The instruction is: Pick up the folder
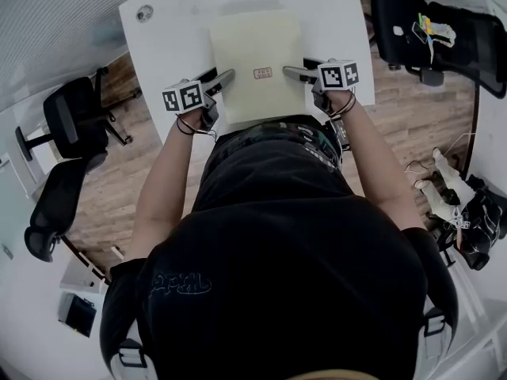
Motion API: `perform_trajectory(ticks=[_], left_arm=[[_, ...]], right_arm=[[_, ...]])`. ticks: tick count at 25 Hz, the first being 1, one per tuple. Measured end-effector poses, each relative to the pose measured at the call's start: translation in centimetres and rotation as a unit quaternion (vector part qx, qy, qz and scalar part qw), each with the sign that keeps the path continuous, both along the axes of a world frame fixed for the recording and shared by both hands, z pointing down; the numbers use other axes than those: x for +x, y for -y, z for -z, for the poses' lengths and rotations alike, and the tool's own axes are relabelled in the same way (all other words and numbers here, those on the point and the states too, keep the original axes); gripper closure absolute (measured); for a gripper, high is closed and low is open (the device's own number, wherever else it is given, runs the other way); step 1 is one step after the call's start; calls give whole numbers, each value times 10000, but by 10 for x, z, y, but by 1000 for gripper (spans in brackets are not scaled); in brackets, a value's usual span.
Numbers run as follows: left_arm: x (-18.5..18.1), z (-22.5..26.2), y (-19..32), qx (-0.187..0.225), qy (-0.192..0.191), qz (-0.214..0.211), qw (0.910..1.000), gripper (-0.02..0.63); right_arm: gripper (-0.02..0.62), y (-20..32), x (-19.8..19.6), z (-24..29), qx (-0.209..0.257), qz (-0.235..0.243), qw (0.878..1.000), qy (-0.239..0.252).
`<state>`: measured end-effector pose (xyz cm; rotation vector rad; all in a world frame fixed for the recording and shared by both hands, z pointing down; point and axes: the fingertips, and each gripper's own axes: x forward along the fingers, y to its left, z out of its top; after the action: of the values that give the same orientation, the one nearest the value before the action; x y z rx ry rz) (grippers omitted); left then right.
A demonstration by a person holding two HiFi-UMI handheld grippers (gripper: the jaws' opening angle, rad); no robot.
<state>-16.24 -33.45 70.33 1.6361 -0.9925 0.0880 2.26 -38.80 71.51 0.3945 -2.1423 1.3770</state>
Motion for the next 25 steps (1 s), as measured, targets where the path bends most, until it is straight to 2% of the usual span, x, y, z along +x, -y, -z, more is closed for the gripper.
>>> perform_trajectory(ticks=[10,15,20,25], left_arm=[[-10,43,5,579,109,-98,9982,299],[-18,50,1,673,142,-135,9975,299],[-9,59,-3,791,64,-134,9968,299],[-2,65,-4,847,230,-112,9961,299]], right_arm=[[261,5,-10,48,678,-135,9975,154],[262,3,-16,59,882,-75,9960,91],[262,1,-11,71,969,-87,9952,109],[261,-1,-3,76,1092,58,9940,2]])
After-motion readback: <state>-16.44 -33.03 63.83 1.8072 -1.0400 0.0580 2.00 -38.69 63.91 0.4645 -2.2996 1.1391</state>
